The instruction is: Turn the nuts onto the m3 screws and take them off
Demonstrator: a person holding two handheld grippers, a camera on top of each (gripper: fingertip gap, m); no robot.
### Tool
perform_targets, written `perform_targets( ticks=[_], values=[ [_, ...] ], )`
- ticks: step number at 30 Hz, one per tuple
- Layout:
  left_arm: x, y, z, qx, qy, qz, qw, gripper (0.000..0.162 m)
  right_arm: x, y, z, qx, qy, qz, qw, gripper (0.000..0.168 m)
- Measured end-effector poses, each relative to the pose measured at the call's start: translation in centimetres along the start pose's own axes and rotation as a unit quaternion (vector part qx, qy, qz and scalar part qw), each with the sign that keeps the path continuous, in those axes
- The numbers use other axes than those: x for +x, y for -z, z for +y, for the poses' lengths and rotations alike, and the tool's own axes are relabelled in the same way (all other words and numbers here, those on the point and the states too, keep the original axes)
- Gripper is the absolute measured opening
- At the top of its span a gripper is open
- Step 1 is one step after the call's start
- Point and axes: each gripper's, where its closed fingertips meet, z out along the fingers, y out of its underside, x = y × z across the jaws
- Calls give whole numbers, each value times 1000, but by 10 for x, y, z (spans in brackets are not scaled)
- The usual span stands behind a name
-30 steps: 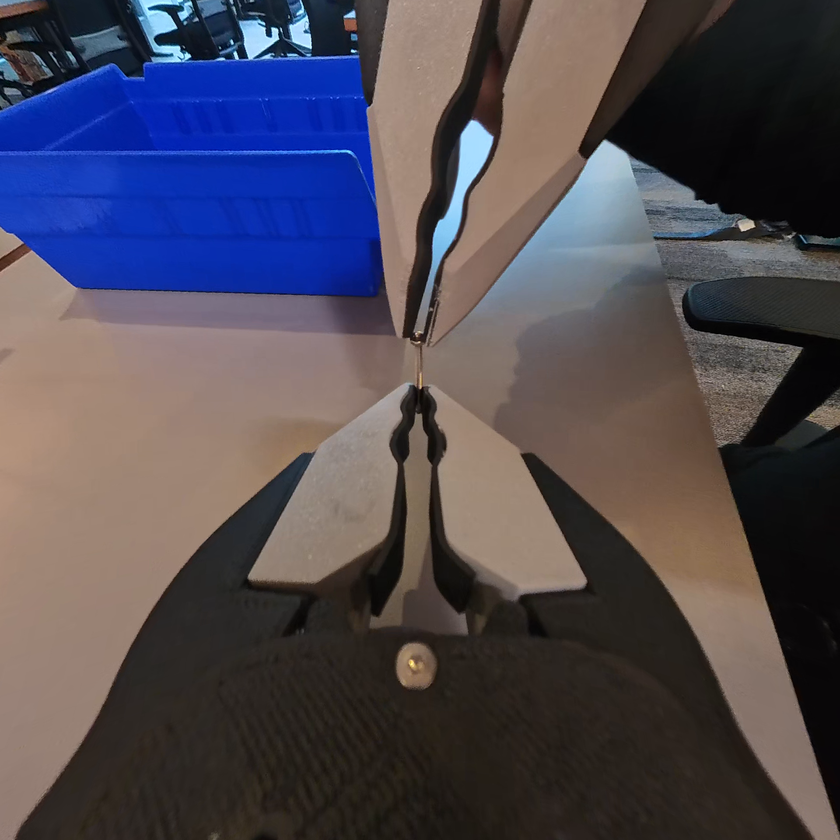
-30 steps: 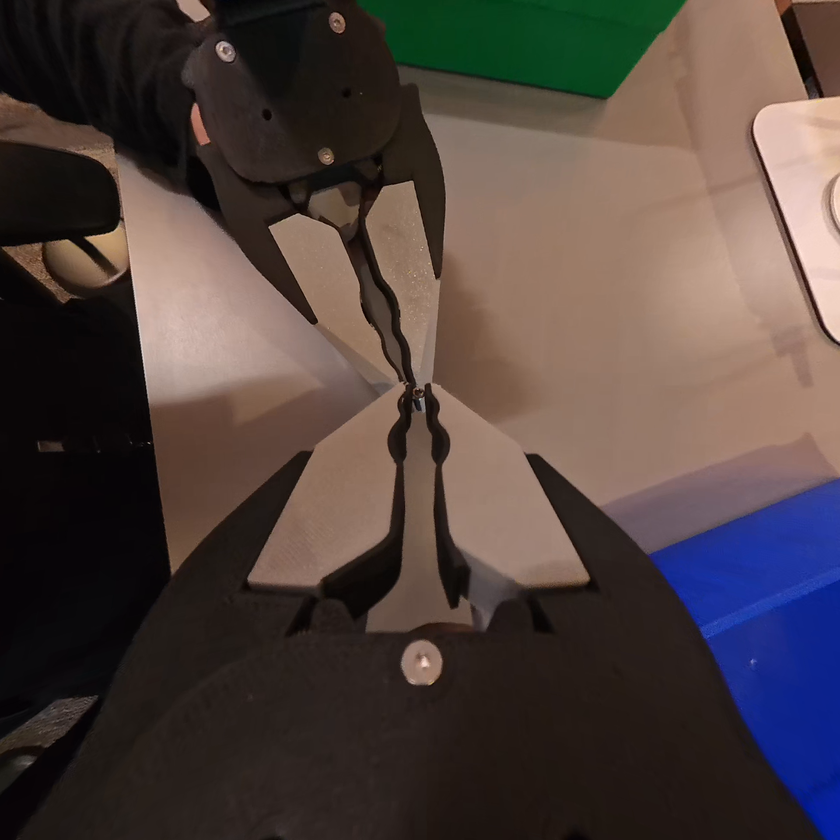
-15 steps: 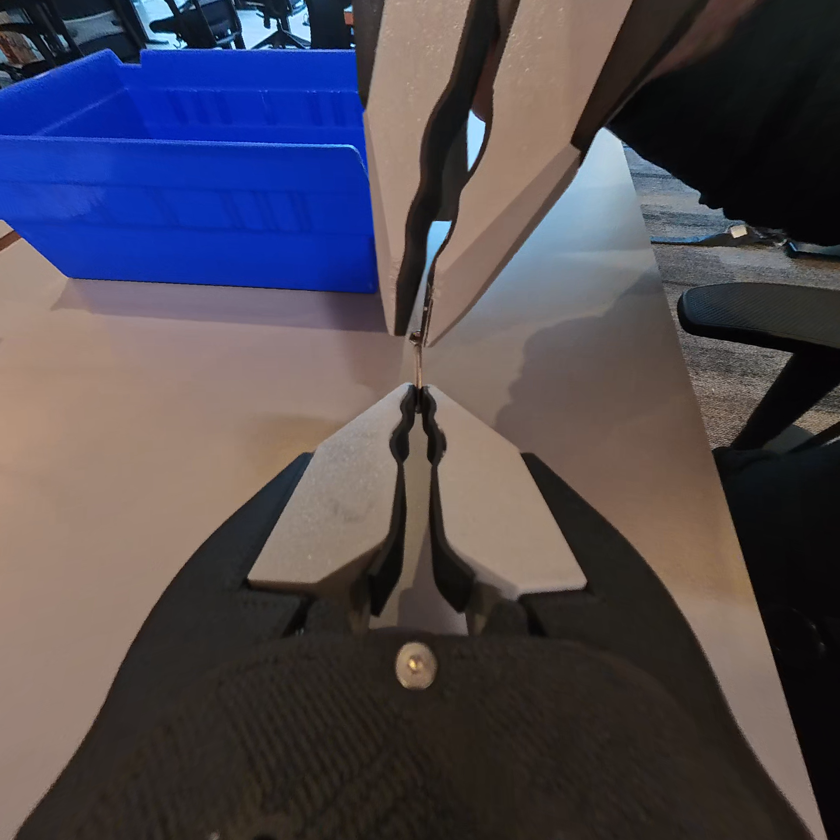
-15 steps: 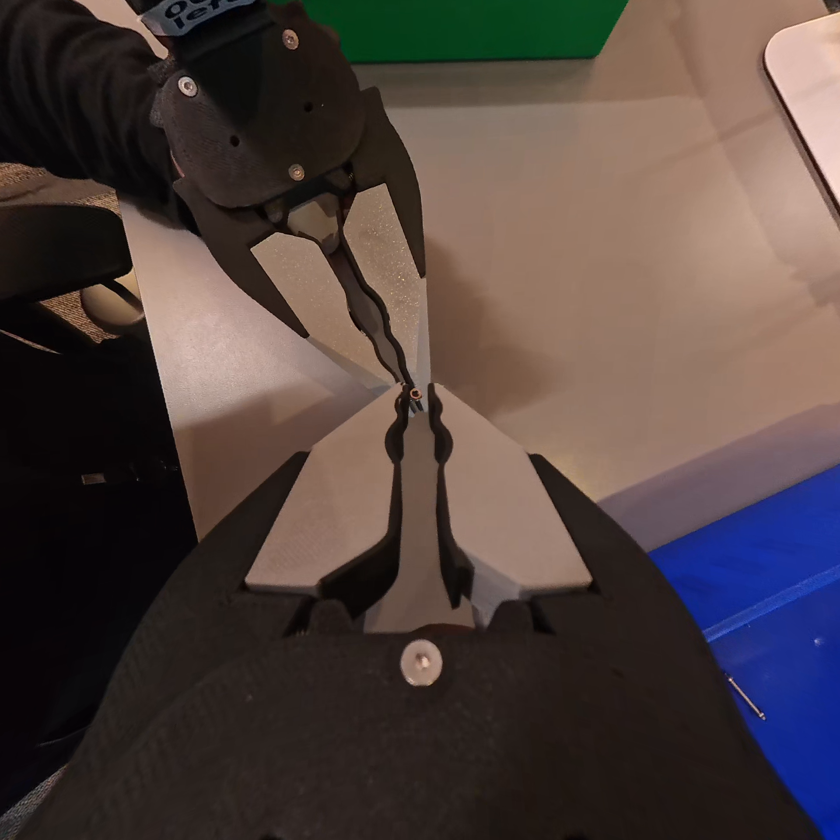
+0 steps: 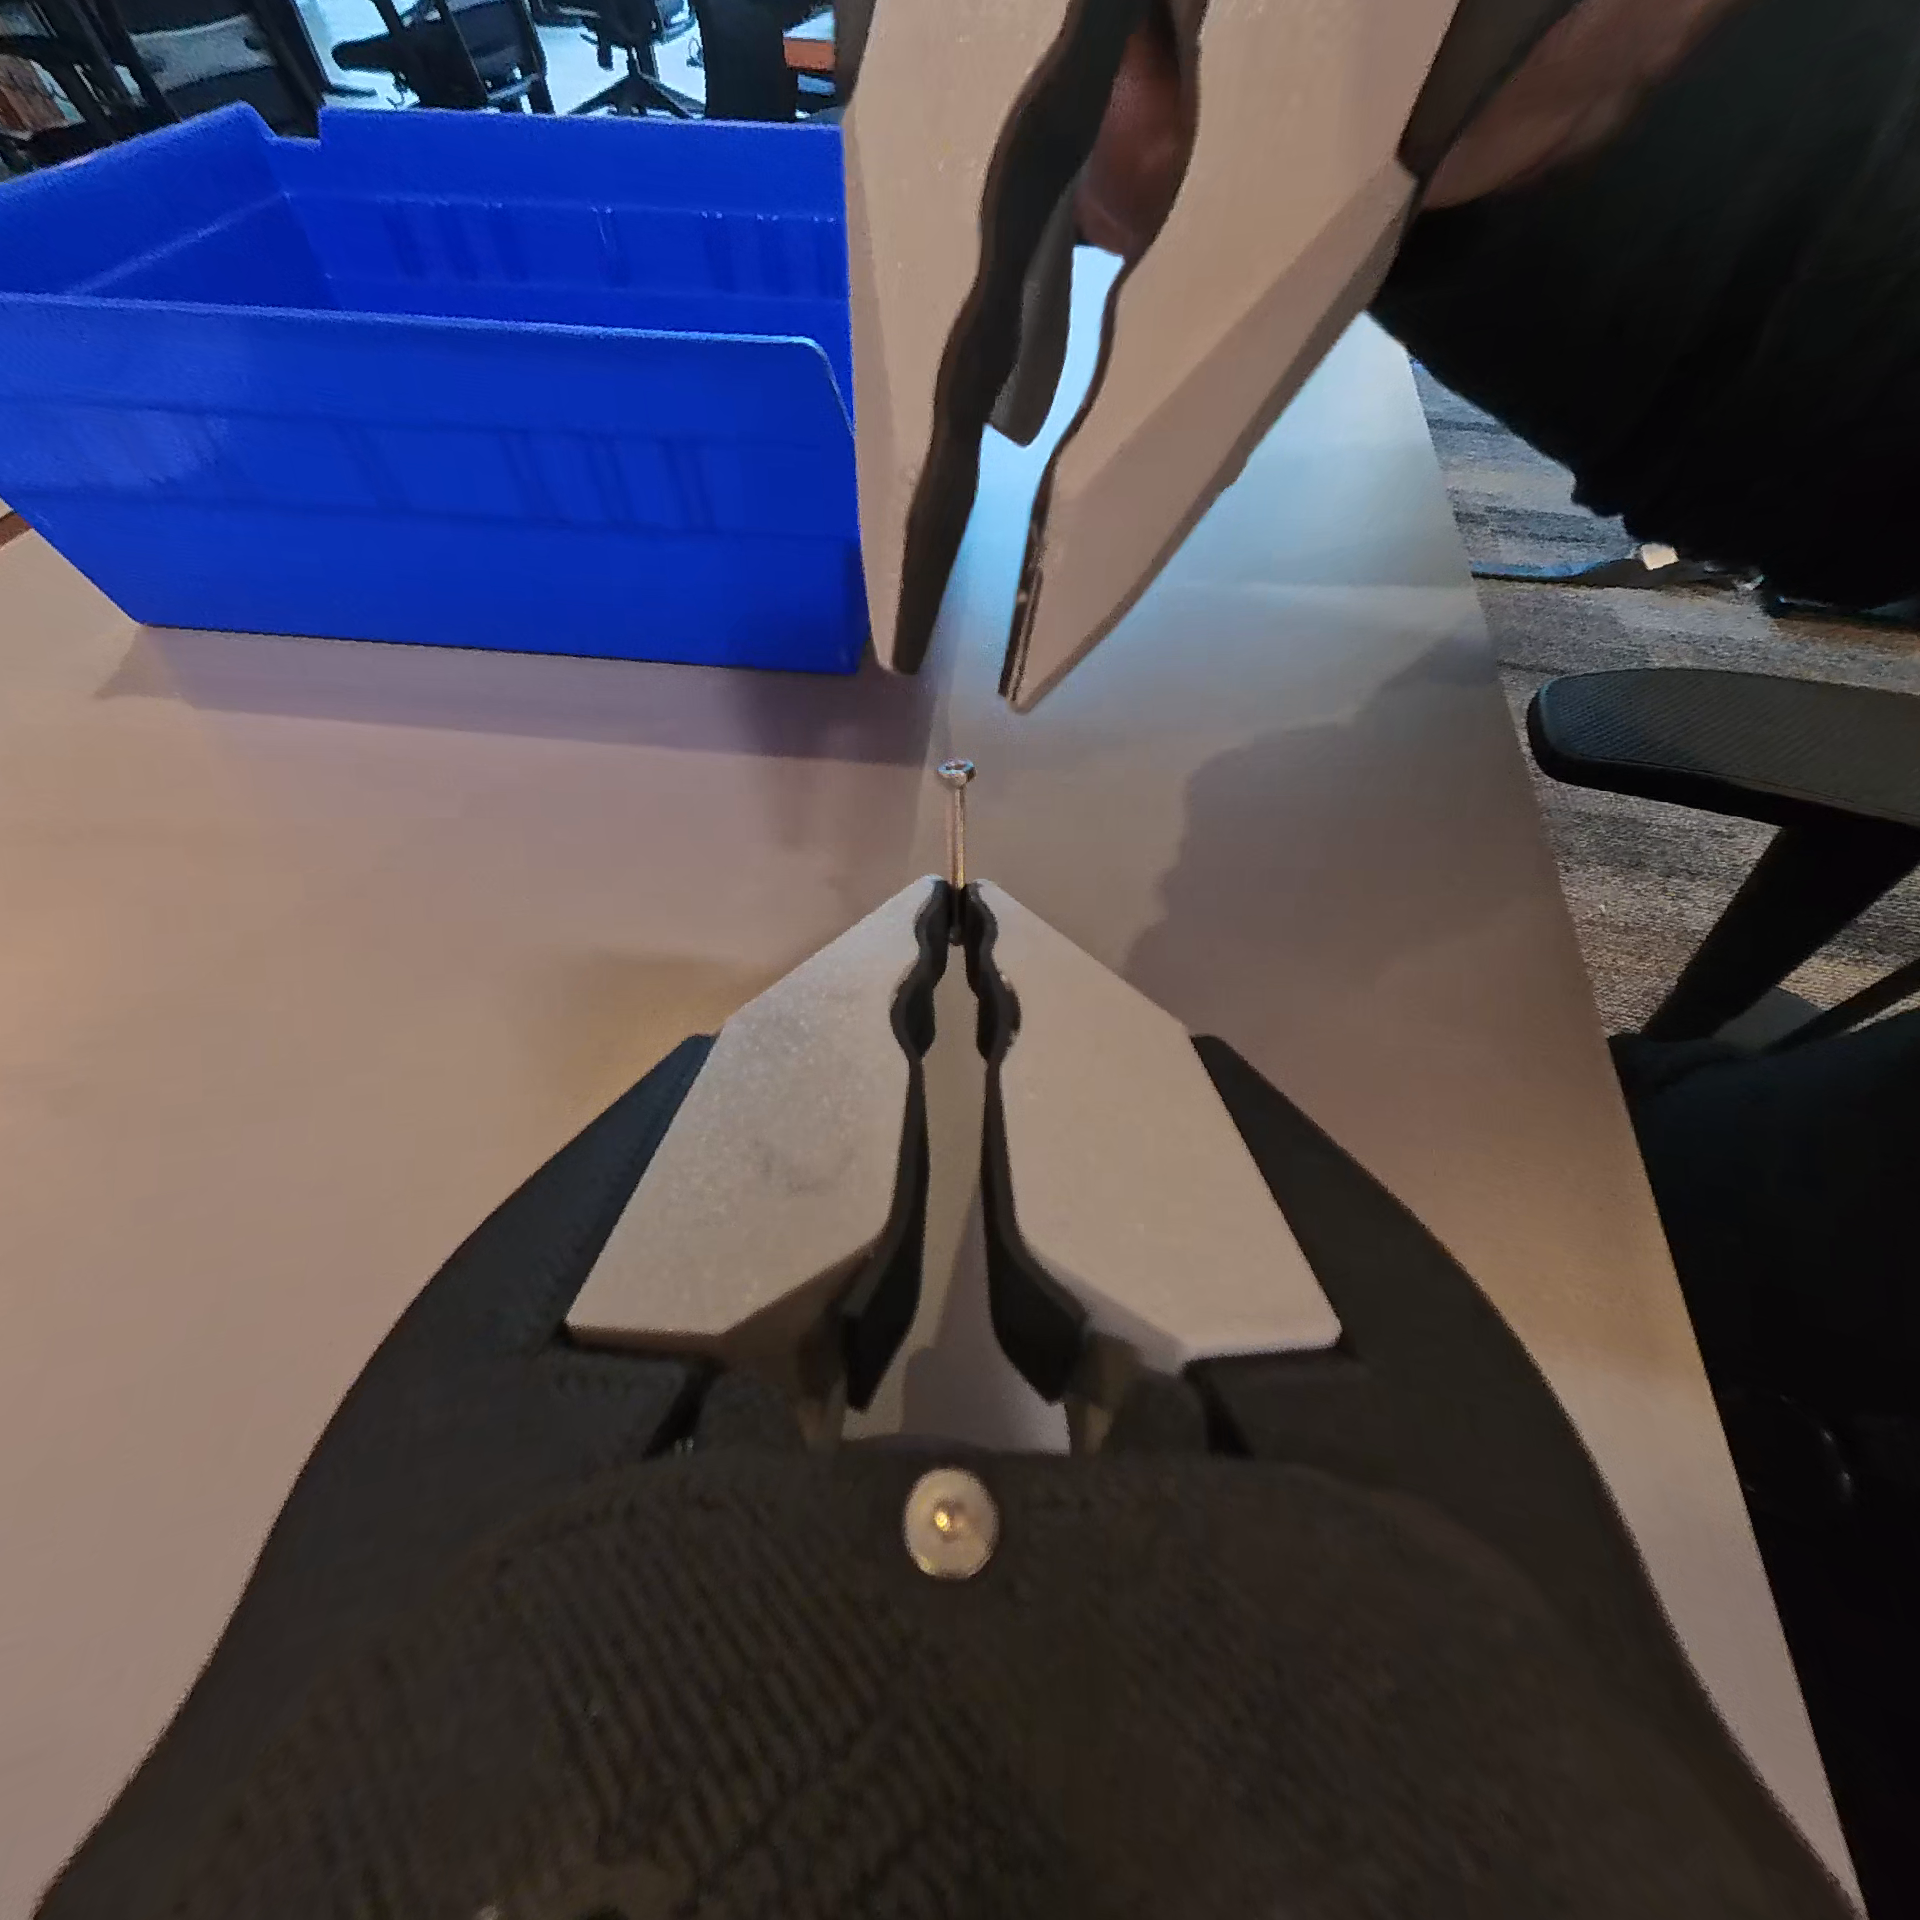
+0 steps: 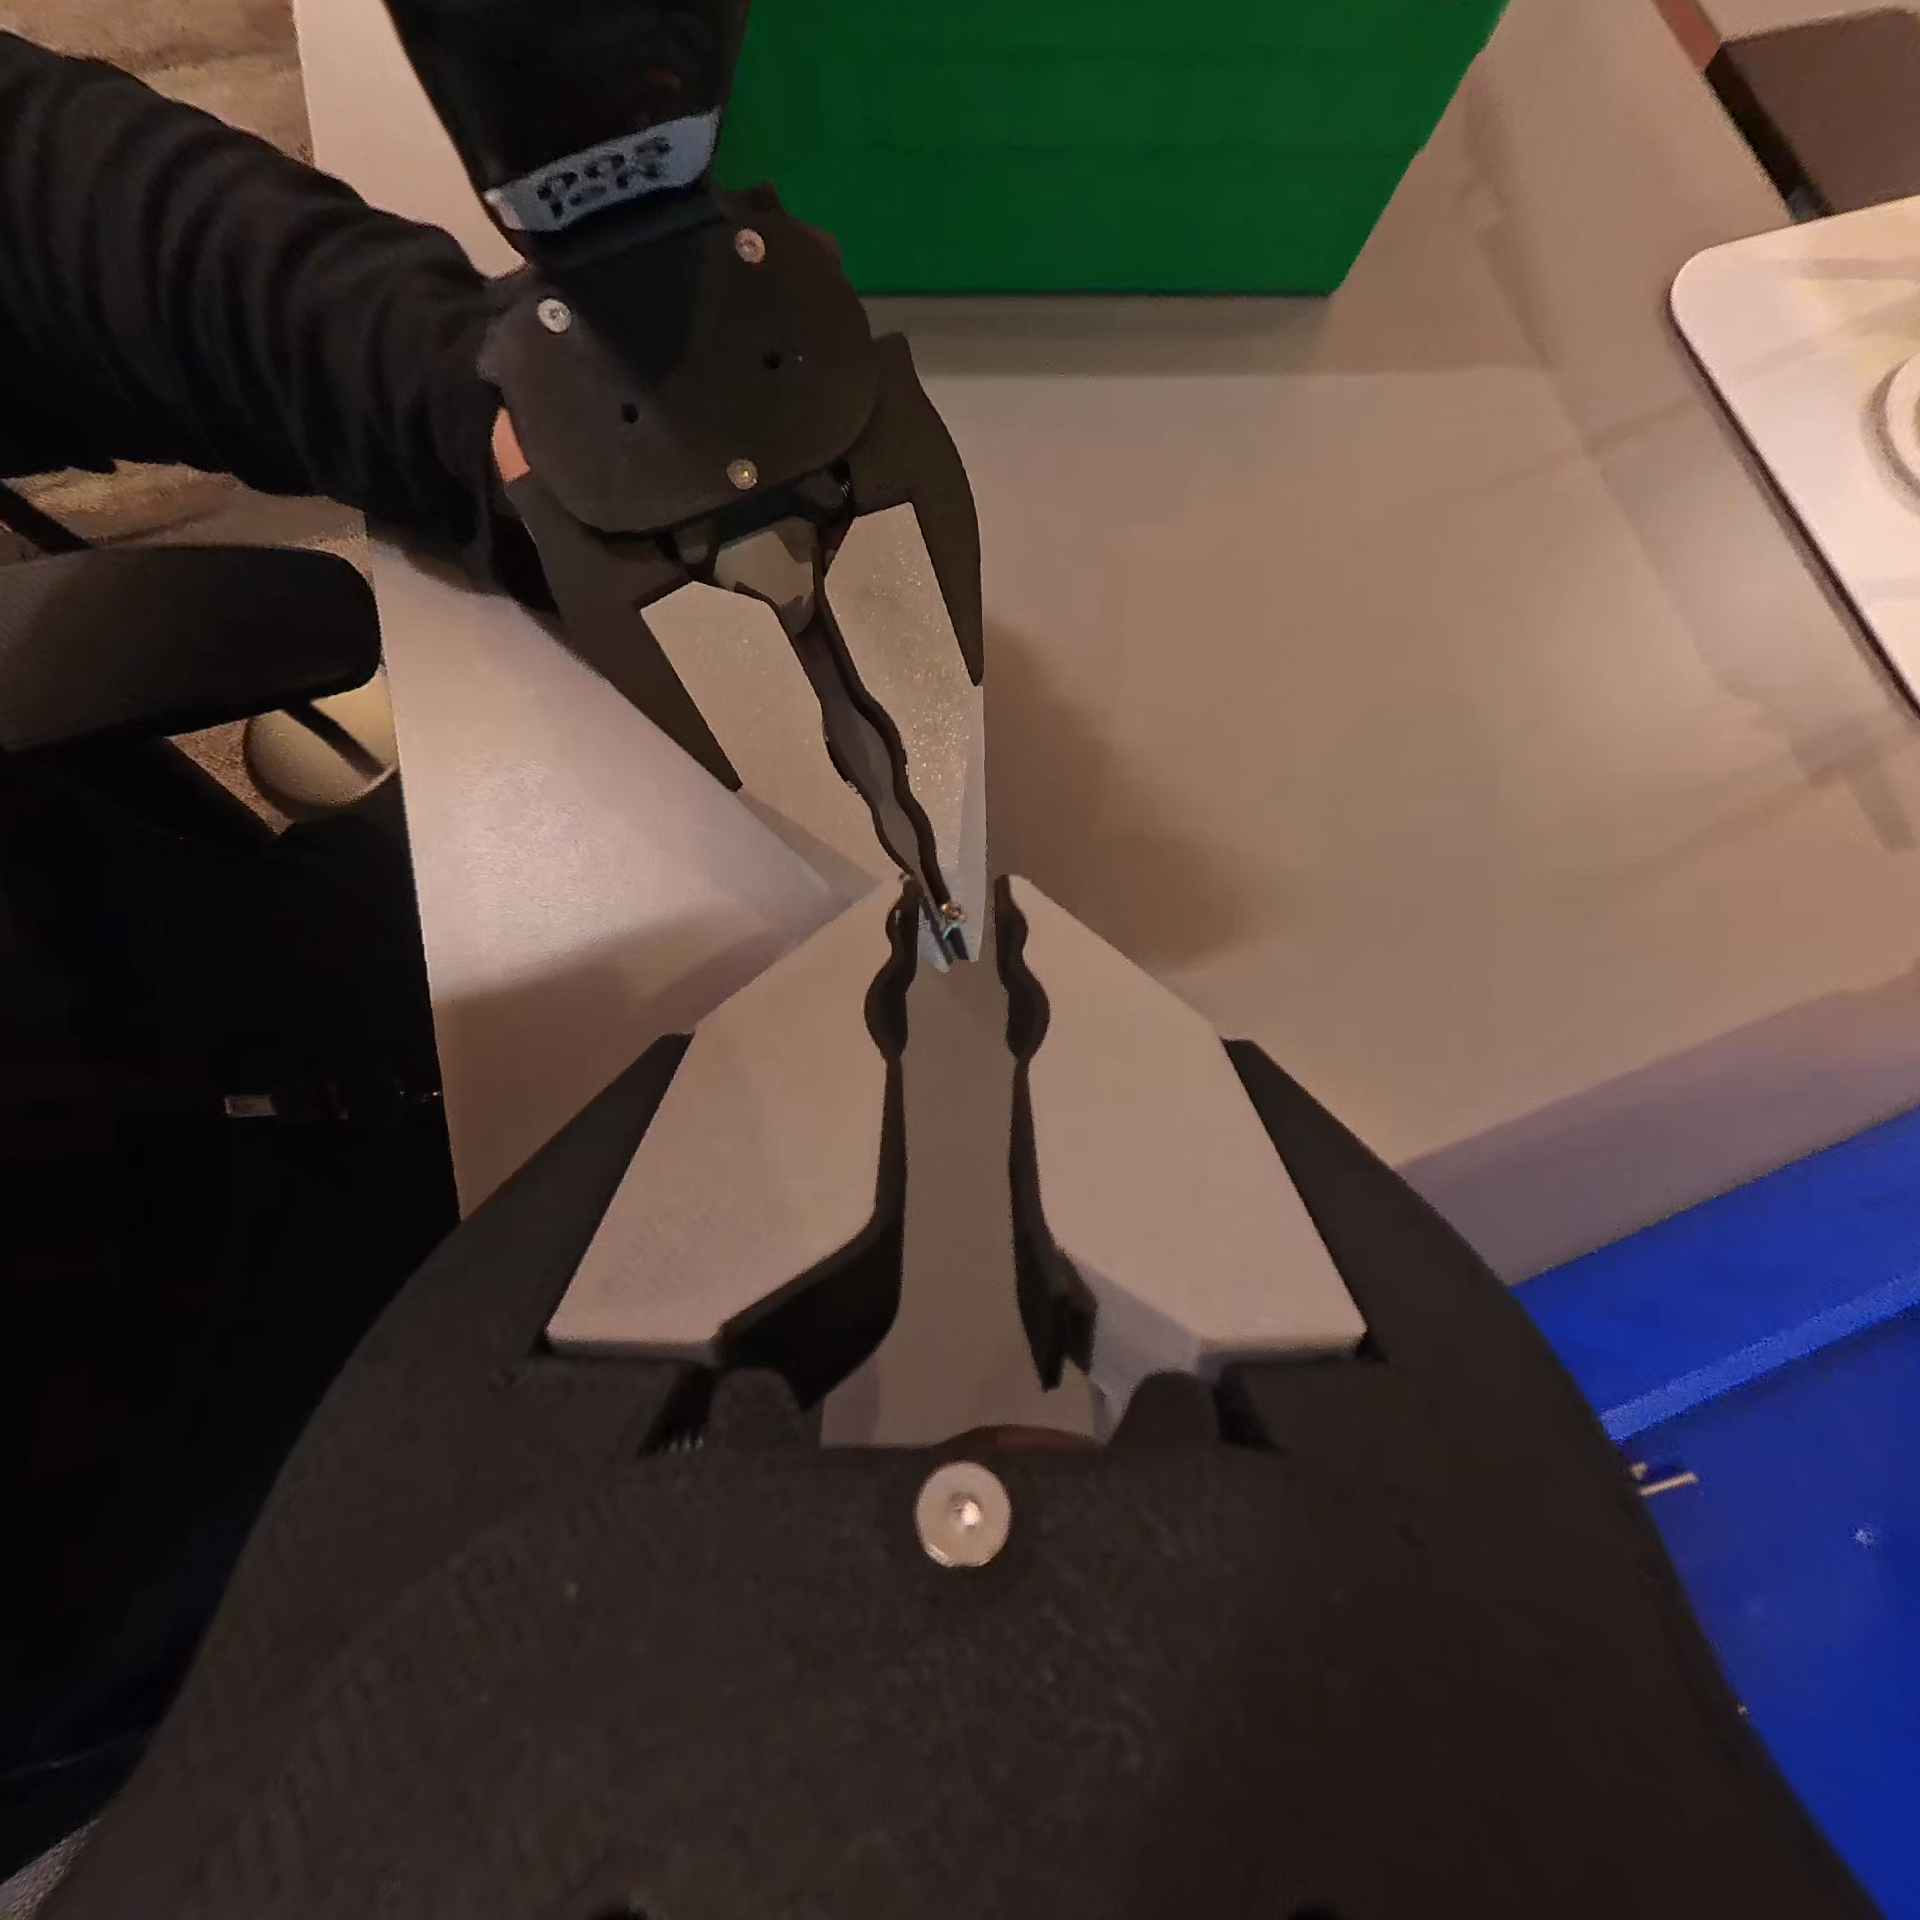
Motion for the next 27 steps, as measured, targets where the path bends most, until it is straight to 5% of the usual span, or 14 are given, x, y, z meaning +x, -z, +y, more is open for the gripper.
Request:
perform_targets(
  ticks=[9,27],
  values=[
    [10,4,-8,30,4,37,999,0,-4,20,-9,145,31,-33,988,12],
    [25,5,-16,55,-20,65,996,0,-23,8,2,184,42,-98,977,10]
  ],
)
